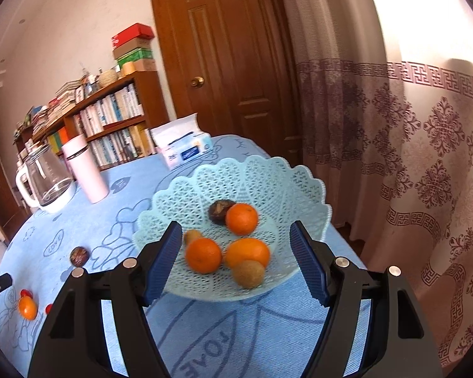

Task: Organize fruits
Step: 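Move both open grippers back from the basket toward the table fruits, then grasp the large orange with the left gripper and lift it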

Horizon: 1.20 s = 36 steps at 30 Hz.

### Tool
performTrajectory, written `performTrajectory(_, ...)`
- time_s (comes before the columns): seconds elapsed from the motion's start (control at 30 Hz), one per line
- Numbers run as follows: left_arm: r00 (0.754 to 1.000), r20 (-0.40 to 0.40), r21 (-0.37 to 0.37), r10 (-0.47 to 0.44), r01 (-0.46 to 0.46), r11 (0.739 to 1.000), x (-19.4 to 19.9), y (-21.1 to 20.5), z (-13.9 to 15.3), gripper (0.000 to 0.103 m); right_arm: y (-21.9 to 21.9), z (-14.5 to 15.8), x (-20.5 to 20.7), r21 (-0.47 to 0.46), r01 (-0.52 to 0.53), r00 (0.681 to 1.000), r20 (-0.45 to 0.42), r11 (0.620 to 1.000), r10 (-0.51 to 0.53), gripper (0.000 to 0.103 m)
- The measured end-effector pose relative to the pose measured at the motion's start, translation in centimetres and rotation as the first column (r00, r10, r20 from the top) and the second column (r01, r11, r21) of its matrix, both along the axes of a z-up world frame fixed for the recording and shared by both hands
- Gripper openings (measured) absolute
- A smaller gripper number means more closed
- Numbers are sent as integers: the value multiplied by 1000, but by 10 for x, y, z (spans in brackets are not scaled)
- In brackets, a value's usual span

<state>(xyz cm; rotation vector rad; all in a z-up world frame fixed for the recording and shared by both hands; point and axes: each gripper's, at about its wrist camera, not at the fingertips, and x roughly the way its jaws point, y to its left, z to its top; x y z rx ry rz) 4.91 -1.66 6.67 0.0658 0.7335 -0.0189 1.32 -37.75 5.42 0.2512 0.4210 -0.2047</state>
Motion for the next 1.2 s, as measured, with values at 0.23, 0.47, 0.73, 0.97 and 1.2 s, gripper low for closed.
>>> performTrajectory(0.23,998,-64,-15,-7,6,1000,-1,-2,-20,92,18,2,-3,-15,-63,998,-8,998,63,72)
performTrajectory(0.47,994,-105,-27,-24,22,999,1,-7,-30,81,40,3,-6,-35,-146,989,-12,989,146,72)
performTrajectory(0.73,986,-165,-63,-27,16,998,7,-6,-45,60,55,0,-5,-51,-195,981,-27,979,194,72)
performTrajectory(0.97,984,-176,-83,-29,15,996,9,-6,-50,38,57,-2,-5,-44,-210,977,-36,977,209,72)
performTrajectory(1.2,985,-170,-81,-36,23,996,6,-7,-49,38,59,-3,-4,-40,-224,974,-41,974,222,72)
